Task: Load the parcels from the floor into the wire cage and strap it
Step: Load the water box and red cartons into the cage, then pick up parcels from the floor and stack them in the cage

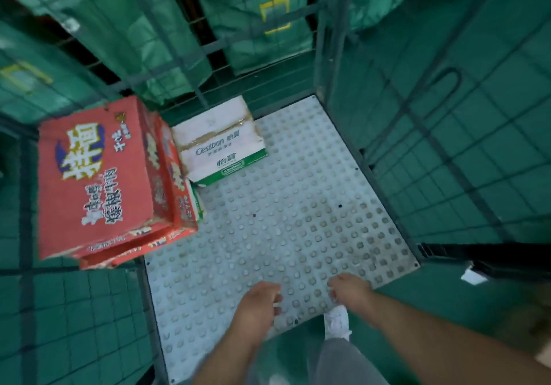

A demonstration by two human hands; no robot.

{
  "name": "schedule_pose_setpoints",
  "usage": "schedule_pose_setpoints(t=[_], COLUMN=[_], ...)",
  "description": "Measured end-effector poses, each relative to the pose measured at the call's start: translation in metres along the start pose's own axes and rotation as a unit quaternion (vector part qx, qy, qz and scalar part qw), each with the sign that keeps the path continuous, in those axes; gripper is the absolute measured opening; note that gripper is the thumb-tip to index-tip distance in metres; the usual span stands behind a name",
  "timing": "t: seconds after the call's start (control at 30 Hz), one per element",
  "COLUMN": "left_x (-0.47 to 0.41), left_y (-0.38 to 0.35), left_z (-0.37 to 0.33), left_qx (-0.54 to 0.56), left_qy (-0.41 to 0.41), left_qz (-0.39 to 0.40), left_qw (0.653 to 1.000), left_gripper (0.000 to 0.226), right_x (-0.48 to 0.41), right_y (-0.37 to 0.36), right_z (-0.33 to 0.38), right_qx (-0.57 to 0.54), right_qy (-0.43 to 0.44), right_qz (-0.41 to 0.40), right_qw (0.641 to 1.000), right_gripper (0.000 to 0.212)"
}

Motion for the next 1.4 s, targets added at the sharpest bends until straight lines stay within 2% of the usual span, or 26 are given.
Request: schedule_pose_setpoints(t=[0.2, 0.33, 0.43, 0.63, 0.7, 0.8, 0.9, 0.97, 1.1, 1.23, 1.4], left_x=[0.000, 0.017, 0.024, 0.031, 0.041, 0.061, 0.088, 0.107, 0.137, 0.157, 0.178], left_y=[0.017, 0.040, 0.059, 0.077, 0.064, 0.024, -0.018, -0.045, -0.092, -0.138, -0.219], left_z=[-0.001, 0.022, 0.038, 0.086, 0.092, 0.087, 0.081, 0.081, 0.095, 0.120, 0.166], left_qx=[-0.100, -0.195, -0.211, -0.297, -0.343, -0.394, -0.431, -0.456, -0.515, -0.574, -0.640], left_qy=[-0.046, -0.110, -0.153, -0.126, -0.137, -0.200, -0.258, -0.286, -0.296, -0.295, -0.284], left_qz=[0.017, 0.069, 0.098, 0.126, 0.144, 0.177, 0.210, 0.236, 0.270, 0.265, 0.270], left_qw=[0.994, 0.972, 0.960, 0.938, 0.918, 0.880, 0.839, 0.809, 0.758, 0.716, 0.661], left_gripper=[0.018, 0.018, 0.019, 0.021, 0.021, 0.017, 0.016, 0.017, 0.019, 0.018, 0.019], right_x=[0.037, 0.089, 0.125, 0.176, 0.199, 0.232, 0.261, 0.276, 0.296, 0.309, 0.310], right_y=[-0.025, -0.044, -0.066, -0.106, -0.110, -0.100, -0.082, -0.074, -0.073, -0.084, -0.088], right_z=[0.003, -0.019, -0.044, -0.124, -0.149, -0.182, -0.219, -0.250, -0.306, -0.357, -0.442], right_qx=[-0.116, -0.135, -0.193, -0.317, -0.328, -0.316, -0.344, -0.376, -0.459, -0.533, -0.583], right_qy=[0.008, 0.026, 0.022, -0.007, -0.002, 0.013, 0.015, 0.003, -0.011, -0.037, -0.067], right_qz=[-0.001, -0.051, -0.050, -0.101, -0.107, -0.150, -0.237, -0.271, -0.312, -0.307, -0.305], right_qw=[0.993, 0.989, 0.980, 0.943, 0.939, 0.937, 0.908, 0.886, 0.832, 0.788, 0.750], right_gripper=[0.018, 0.021, 0.020, 0.019, 0.025, 0.019, 0.014, 0.020, 0.031, 0.015, 0.019])
Point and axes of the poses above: each hand's wrist, its own x-axis away from the middle knuckle, its own y-axis out of the back of the hand, z = x × y, the point moved 3 cm from there along -x, towards the middle knuckle, and after that the axes turned 8 degrees about -x, right-handed, at the moved point
